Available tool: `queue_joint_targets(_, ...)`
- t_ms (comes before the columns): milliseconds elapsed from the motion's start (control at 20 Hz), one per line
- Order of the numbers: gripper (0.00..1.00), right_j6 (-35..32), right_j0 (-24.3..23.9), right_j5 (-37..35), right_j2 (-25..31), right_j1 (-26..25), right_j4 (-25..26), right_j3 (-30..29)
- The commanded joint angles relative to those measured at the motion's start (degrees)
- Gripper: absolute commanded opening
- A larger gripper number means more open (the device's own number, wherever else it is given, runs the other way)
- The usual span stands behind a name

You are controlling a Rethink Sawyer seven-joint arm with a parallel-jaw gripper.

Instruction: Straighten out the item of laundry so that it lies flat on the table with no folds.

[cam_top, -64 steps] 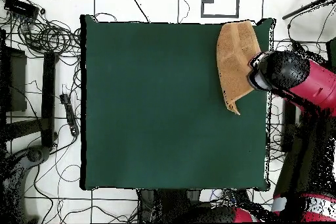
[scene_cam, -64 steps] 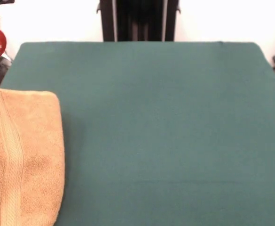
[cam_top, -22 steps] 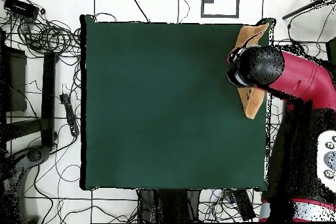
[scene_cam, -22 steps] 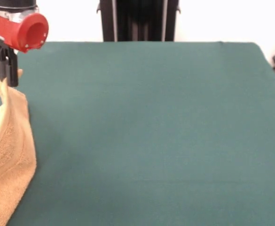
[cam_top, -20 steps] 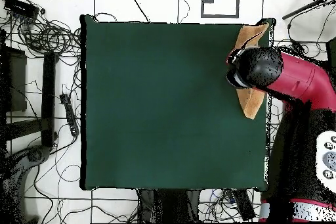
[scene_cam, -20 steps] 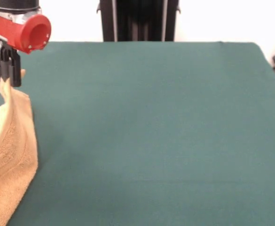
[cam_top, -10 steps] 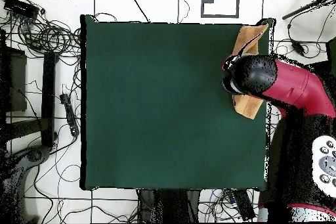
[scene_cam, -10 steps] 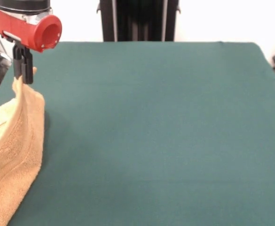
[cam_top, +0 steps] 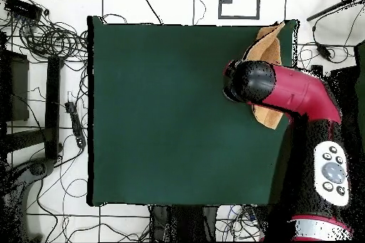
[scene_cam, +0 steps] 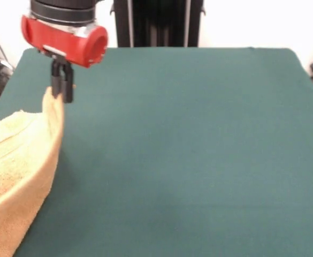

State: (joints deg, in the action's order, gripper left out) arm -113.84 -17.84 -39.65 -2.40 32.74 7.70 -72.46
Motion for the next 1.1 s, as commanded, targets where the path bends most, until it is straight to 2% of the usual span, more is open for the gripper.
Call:
queue_joint_targets(50,0.0,-9.46,3.91,3.64,3.78,-1.03,-2.34,-10.33)
queue_joint_targets(500,0.0,-8.58,4.24,7.46,4.59,-1.1,-2.66,-13.56)
queue_joint_targets(1100,0.0,-8.92,5.88,7.11,5.05,0.18,-3.99,-16.22)
